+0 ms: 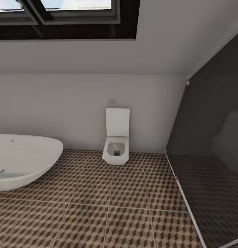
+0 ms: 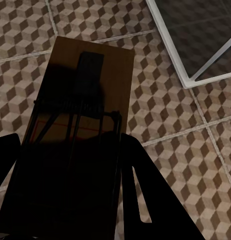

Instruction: Take the four mousetraps from the cabinet in the bathroom and place them on the bathroom floor. Make sure all four end up on the same floor surface, and ensure that at least two of them are either under or directly next to the same bathroom sink.

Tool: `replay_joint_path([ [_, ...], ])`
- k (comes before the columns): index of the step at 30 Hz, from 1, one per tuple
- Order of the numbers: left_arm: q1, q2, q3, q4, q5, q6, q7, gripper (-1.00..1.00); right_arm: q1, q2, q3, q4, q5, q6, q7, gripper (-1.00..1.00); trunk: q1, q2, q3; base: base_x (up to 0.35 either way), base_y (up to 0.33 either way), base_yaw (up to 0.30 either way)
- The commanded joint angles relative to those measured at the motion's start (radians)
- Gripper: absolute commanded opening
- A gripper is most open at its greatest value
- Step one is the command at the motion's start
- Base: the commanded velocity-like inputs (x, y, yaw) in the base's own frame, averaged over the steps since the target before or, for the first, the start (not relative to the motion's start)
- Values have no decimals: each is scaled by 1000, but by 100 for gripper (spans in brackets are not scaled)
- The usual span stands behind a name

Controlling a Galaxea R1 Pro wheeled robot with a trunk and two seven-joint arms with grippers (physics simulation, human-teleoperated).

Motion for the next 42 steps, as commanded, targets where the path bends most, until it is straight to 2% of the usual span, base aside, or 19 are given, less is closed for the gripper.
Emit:
replay_joint_path([
  [1,-1,-1,-7,3,-2,-4,6,-100,-1,0,9,0,-2,-2,-9,-100,1,-2,-2,0,0,0],
  [42,-1,-1,-7,3,-2,-3,6,-100,-1,0,9,0,-2,-2,-9,-100,1,-2,-2,0,0,0],
])
